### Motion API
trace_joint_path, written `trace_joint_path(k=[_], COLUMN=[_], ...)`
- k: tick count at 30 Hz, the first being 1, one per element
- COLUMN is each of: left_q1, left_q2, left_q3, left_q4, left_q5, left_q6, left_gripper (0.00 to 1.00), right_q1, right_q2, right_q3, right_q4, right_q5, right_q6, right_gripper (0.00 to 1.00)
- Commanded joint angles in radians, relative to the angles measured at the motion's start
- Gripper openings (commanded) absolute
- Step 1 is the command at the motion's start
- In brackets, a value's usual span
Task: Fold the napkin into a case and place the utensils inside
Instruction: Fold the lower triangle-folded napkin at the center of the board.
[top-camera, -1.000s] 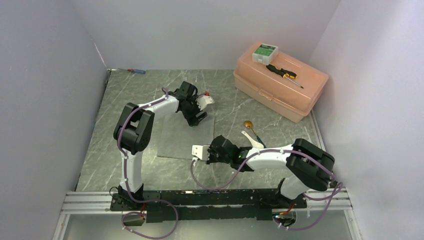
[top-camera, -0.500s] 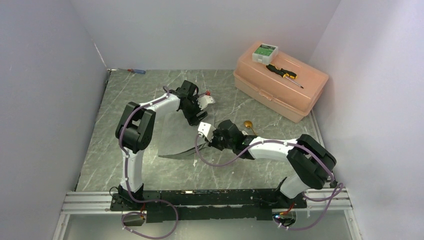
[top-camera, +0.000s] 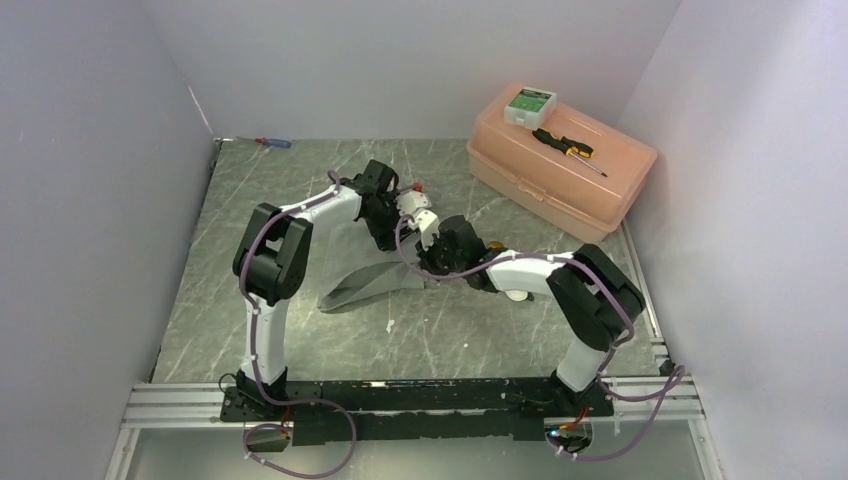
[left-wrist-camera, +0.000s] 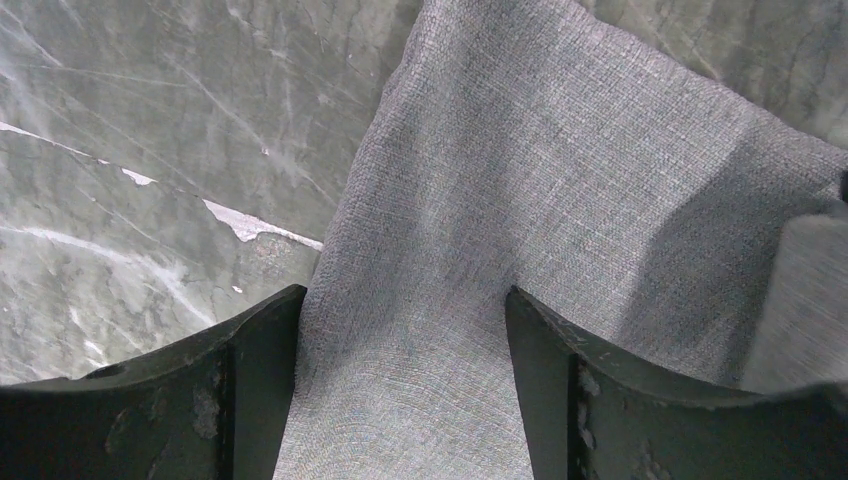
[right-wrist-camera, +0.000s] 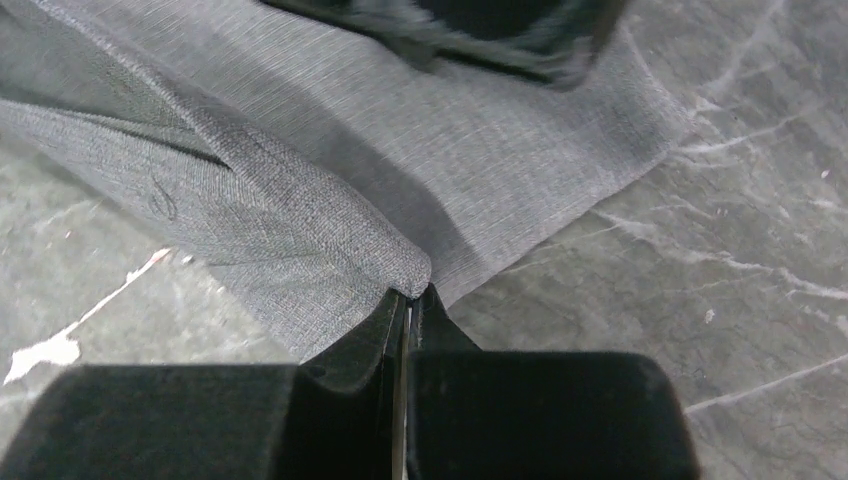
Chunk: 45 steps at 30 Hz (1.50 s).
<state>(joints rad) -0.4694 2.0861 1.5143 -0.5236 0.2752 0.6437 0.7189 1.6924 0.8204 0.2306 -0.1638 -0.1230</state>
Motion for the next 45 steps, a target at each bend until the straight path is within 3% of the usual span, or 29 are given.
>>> trace_joint_path(k=[1, 7, 11, 22, 26, 29, 34, 41, 45], left_q1=[-0.003, 0.002, 0.029, 0.178, 0.140, 0.104, 0.102, 0.099, 0.100], left_q2=[0.070, 0.066, 0.047, -0.179, -0.331, -0.445, -0.488, -0.411, -0.404], left_q3=[-0.003, 0.006, 0.055, 0.246, 0.071, -0.150, -0.333, -0.348, -0.332], left_q4=[0.046, 0.038, 0.018, -0.219, -0.359, -0.306, -0.221, -0.105, -0.107], left_q5=[-0.055, -0.054, -0.052, 0.092, 0.210, 0.198, 0.178, 0.159, 0.191], left_q6=[0.049, 0.047, 0.007, -0.015, 0.030, 0.035, 0.015, -0.046, -0.065], left_gripper=[0.76, 0.78, 0.94, 0.94, 0.94, 0.94, 0.94, 0.94, 0.86], right_q1=[-0.033, -0.053, -0.054, -0.053, -0.054, -0.054, -0.052, -0.054, -0.063], right_q2=[0.048, 0.073, 0.096, 0.123, 0.134, 0.135, 0.131, 0.134, 0.139], right_q3=[0.069, 0.053, 0.065, 0.138, 0.169, 0.178, 0.190, 0.204, 0.196], right_q4=[-0.005, 0.010, -0.018, -0.110, -0.149, -0.158, -0.164, -0.166, -0.136], right_q5=[0.004, 0.024, 0.004, -0.048, -0.070, -0.087, -0.113, -0.164, -0.231], right_q6=[0.150, 0.221, 0.214, 0.205, 0.205, 0.212, 0.227, 0.266, 0.311], right_gripper=[0.00, 0.00, 0.00, 0.00, 0.00, 0.00, 0.00, 0.00, 0.02])
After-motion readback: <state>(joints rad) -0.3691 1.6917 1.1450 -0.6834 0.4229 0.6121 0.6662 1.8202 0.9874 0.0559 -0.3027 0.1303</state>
